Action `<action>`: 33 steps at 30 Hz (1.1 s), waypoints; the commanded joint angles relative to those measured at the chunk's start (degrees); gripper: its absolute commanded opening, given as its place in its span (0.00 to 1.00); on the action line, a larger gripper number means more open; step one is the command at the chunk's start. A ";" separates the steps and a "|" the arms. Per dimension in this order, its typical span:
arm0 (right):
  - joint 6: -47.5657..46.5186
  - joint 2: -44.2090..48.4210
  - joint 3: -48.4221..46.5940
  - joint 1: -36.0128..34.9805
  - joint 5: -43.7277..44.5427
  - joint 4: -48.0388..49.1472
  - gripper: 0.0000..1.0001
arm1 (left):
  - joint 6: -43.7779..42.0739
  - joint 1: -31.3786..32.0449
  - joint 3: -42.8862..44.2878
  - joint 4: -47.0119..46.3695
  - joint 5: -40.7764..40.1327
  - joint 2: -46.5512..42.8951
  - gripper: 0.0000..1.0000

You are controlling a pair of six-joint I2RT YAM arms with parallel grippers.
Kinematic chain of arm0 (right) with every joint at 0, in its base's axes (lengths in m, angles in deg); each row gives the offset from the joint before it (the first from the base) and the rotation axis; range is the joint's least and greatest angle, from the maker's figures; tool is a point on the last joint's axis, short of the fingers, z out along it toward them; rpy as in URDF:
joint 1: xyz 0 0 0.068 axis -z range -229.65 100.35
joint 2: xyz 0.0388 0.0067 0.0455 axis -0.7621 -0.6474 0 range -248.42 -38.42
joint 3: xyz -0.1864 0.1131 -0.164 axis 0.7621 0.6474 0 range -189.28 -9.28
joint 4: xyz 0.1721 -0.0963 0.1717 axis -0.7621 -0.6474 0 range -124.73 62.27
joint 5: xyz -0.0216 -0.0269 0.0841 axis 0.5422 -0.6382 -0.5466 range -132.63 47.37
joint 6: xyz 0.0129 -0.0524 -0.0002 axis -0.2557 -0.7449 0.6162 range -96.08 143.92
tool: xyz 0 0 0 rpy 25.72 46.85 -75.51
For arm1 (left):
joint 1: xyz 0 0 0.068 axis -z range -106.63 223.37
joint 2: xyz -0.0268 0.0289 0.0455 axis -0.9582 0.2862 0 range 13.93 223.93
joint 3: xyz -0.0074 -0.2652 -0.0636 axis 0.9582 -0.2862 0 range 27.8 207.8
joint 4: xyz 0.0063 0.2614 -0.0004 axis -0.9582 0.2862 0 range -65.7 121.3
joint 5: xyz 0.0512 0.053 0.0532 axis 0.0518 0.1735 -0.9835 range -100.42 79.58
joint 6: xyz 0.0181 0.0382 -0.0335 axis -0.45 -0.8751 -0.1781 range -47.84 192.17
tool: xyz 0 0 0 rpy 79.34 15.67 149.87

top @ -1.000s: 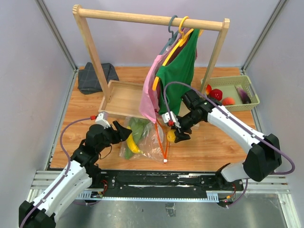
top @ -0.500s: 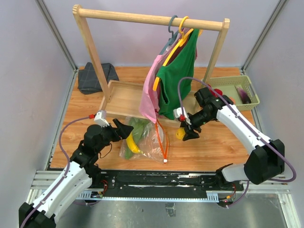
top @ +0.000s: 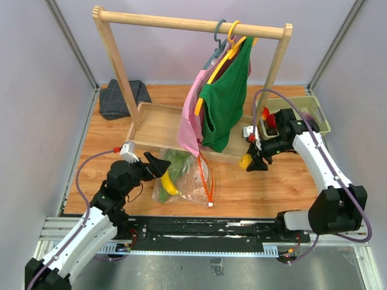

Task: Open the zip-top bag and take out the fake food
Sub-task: Place the fake fruit in the bin.

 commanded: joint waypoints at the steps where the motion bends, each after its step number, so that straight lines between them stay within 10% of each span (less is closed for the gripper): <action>1: -2.30 1.12 0.10 4.91 -2.24 -3.55 0.32 | -0.12 0.09 -0.63 -2.07 -0.54 -0.85 0.99; 33: -11.25 -5.27 -4.68 30.48 -5.65 -9.81 0.32 | -0.40 0.08 -1.25 -1.91 -1.06 -1.54 0.99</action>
